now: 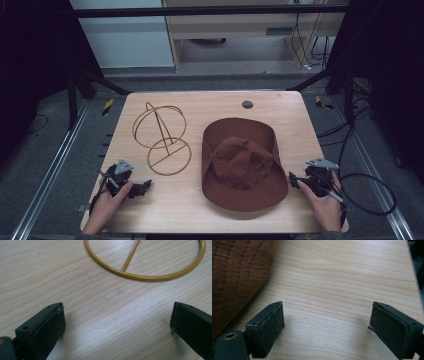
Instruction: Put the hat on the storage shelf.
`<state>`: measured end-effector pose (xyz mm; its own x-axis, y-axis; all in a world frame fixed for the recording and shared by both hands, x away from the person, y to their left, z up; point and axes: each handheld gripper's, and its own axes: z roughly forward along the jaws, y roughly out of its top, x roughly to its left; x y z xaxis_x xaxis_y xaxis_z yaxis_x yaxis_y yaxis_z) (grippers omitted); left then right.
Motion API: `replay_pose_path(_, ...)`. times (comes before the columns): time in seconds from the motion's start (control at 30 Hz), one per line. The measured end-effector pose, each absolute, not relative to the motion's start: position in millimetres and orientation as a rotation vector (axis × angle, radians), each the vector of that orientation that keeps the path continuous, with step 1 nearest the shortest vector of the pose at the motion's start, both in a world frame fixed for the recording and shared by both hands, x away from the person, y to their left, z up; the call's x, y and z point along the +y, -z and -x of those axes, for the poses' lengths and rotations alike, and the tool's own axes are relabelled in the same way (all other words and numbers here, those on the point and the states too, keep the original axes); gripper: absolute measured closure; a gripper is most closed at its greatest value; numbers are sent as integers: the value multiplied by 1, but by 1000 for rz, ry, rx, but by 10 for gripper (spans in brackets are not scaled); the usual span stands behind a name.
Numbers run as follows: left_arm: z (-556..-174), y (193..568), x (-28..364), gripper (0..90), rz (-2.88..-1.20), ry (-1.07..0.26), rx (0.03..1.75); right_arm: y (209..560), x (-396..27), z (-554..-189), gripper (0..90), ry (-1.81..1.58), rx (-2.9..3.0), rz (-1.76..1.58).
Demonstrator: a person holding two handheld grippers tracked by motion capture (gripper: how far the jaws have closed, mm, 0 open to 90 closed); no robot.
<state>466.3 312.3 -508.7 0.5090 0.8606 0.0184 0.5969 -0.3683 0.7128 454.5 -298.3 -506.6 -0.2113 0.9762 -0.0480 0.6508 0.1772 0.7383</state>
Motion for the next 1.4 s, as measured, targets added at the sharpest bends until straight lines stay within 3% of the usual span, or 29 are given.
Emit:
replay_pose_path(0.7, -465, 509, 312, 0, -2101, -522, 1191, 458, -314, -415, 88, -961, 1923, -1512)
replay_pose_path(0.97, -464, 508, 312, 0, -2103, -518, 1191, 414, -283, -410, 73, -987, 2083, -1336)
replay_pose_path(1.4, -464, 509, 312, 0, -2101, -521, 1191, 381, -215, -436, 122, -938, 2363, -1137)
